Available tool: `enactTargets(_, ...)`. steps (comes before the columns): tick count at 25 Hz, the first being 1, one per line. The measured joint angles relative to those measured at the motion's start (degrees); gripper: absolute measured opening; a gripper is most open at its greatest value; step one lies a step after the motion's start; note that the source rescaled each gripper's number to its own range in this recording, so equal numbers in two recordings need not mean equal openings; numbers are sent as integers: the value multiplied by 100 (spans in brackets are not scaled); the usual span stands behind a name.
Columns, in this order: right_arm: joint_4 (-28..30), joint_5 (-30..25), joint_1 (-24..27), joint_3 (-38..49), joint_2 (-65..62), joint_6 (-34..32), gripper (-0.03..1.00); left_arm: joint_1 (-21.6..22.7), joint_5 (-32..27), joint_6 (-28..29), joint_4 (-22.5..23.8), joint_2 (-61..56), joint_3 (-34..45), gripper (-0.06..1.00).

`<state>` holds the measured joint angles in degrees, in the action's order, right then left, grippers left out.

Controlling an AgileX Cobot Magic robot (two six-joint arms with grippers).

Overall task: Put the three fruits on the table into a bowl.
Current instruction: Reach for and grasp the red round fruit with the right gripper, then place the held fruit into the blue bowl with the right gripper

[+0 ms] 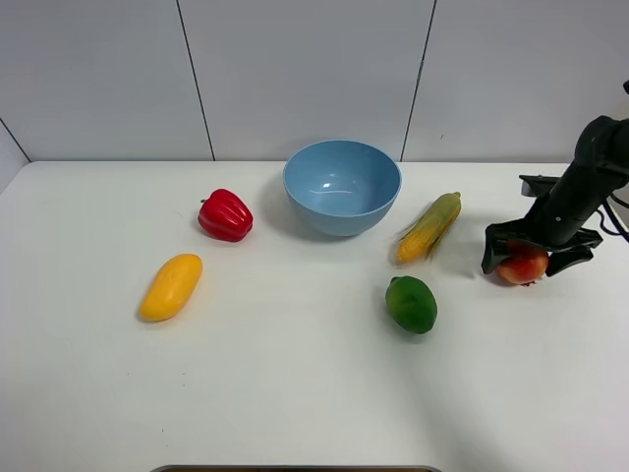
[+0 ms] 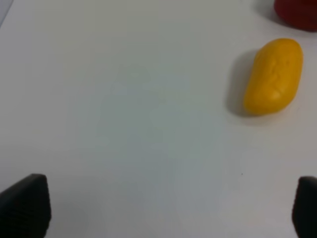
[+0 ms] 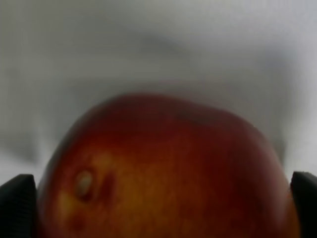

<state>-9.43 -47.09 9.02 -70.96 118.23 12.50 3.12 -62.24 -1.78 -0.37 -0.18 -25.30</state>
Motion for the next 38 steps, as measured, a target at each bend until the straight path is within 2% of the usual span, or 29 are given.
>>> enactTargets(4, 1, 79, 0, -5, 157, 7, 99, 0, 0, 0, 0, 0, 0, 100)
enactTargets(7, 1, 151, 0, -7, 157, 7, 93, 0, 0, 0, 0, 0, 0, 100)
enactTargets(13, 1, 244, 0, -12, 157, 13, 87, 0, 0, 0, 0, 0, 0, 100)
enactTargets(19, 1, 244, 0, -12, 157, 45, 52, 0, 0, 0, 0, 0, 0, 100)
enactTargets(25, 1, 244, 0, -12, 157, 47, 31, 0, 0, 0, 0, 0, 0, 100)
enactTargets(38, -5, 244, 0, -12, 157, 52, 29, 0, 0, 0, 0, 0, 0, 100)
